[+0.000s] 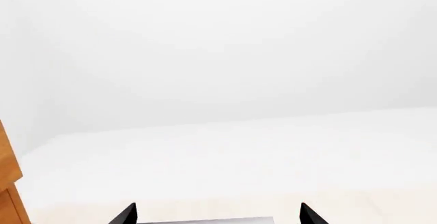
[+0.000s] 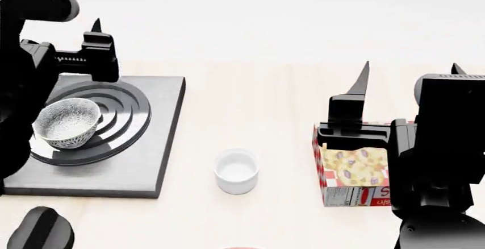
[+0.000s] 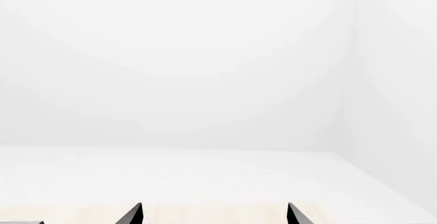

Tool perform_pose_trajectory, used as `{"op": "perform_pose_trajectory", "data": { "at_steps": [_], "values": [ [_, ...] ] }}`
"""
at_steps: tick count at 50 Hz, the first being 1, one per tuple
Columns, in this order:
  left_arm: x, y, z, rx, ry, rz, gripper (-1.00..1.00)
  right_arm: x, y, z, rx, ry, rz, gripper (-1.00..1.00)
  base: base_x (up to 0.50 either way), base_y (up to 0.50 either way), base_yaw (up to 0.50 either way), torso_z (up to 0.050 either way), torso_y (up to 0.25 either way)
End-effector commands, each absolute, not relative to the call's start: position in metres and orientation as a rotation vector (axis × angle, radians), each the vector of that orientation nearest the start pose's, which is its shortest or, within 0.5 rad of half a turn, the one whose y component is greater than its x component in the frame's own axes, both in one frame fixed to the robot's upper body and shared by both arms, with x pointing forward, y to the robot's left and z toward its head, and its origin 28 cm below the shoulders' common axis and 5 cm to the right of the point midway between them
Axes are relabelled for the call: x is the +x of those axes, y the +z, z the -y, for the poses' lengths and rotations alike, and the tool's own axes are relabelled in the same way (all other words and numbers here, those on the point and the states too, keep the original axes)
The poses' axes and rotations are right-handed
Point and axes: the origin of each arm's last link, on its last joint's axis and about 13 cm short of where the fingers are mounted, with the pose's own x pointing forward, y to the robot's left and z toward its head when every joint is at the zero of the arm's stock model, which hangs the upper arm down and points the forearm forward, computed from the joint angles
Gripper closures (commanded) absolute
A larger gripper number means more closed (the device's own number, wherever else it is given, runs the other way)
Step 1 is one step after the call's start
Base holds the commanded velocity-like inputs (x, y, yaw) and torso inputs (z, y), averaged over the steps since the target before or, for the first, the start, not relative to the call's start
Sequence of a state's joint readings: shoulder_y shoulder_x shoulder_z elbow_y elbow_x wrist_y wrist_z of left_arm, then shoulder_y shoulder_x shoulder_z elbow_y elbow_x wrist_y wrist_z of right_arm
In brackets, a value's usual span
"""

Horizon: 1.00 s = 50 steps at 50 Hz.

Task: Pick the akita bowl on the stove and place it on the plate.

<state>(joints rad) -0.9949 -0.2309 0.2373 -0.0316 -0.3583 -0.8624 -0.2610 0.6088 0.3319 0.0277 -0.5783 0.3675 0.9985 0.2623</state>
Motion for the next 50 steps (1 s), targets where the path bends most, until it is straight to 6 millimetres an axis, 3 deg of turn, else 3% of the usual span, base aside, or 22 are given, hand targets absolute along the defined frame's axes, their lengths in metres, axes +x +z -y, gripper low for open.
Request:
{"op": "perform_pose_trajectory", "data": {
  "at_steps": [1,12,23,50],
  "values": [
    [0.371,0.276,-0.216,0.014,-0.022,0.018,-1.00,0.261,0.218,0.146,-0.070,-0.133,0.173,-1.00,0.00,0.00,0.00,0.000,0.000],
    [0.395,0.290,-0.215,-0.019,0.028,-0.035,-1.00,0.262,0.217,0.147,-0.068,-0.133,0.172,-1.00,0.00,0.00,0.00,0.000,0.000],
    [0.413,0.278,-0.216,-0.028,0.082,-0.105,-1.00,0.262,0.217,0.147,-0.068,-0.132,0.171,-1.00,0.00,0.00,0.00,0.000,0.000],
    [0.418,0.254,-0.214,-0.057,0.010,-0.104,-1.00,0.262,0.217,0.147,-0.063,-0.131,0.169,-1.00,0.00,0.00,0.00,0.000,0.000]
  ]
}}
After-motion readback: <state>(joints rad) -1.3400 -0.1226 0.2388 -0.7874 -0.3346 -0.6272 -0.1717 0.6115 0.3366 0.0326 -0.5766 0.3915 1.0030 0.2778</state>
